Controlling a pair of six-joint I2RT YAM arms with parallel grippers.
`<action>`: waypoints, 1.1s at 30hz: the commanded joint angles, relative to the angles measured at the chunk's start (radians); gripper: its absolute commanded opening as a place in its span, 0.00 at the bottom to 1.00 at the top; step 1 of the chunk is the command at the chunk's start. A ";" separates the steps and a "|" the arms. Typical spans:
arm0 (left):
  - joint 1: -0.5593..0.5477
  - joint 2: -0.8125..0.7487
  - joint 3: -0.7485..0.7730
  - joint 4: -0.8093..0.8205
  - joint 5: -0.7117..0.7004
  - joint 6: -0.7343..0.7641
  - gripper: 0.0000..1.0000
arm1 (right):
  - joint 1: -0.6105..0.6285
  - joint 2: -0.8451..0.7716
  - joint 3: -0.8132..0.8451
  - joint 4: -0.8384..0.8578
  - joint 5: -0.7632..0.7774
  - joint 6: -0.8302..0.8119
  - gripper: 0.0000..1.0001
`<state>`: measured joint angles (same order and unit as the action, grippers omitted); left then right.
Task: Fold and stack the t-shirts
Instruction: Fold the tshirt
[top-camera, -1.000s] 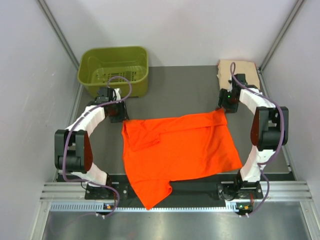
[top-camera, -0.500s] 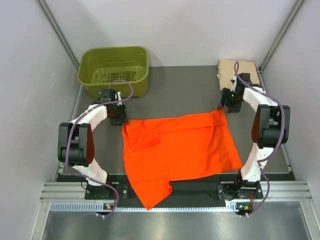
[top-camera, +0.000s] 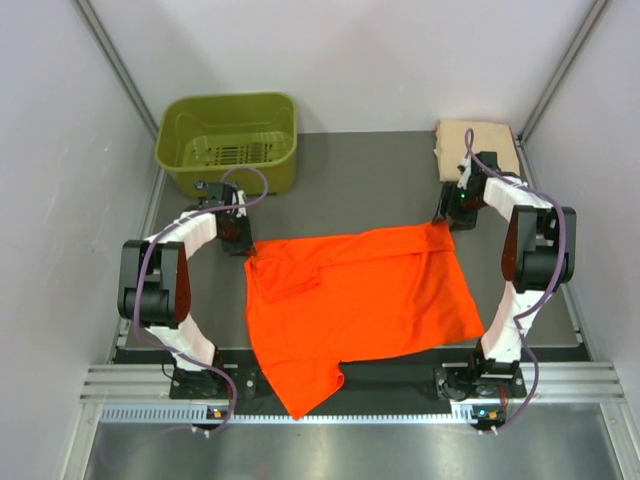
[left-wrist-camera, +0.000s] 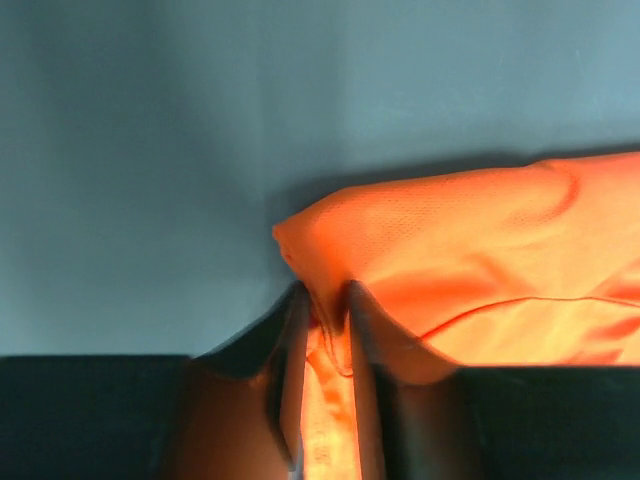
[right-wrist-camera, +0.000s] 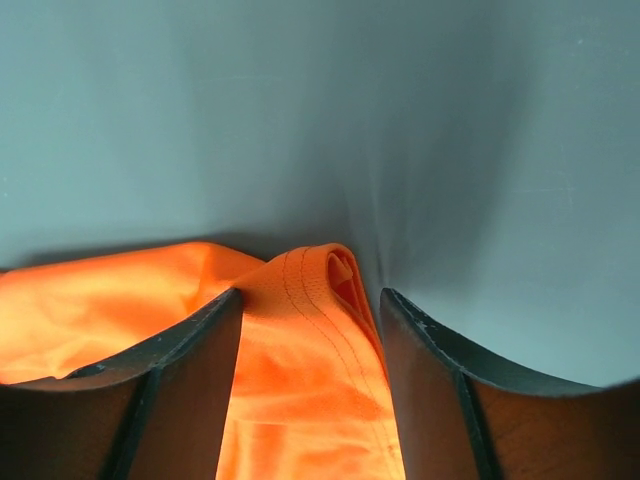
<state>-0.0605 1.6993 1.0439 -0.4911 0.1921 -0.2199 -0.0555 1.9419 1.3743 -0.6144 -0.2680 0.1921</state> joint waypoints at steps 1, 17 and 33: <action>0.001 -0.007 -0.018 0.036 0.032 -0.009 0.17 | -0.020 0.009 0.009 0.042 0.030 -0.013 0.56; 0.001 -0.113 -0.102 0.089 -0.091 -0.056 0.00 | -0.035 -0.078 -0.139 0.248 0.216 0.044 0.00; -0.016 -0.314 -0.054 -0.076 -0.008 -0.052 0.47 | -0.030 -0.199 -0.098 0.001 0.179 0.038 0.60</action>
<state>-0.0650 1.4567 0.9573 -0.5217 0.1284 -0.2668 -0.0689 1.8427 1.2842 -0.5591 -0.1135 0.2451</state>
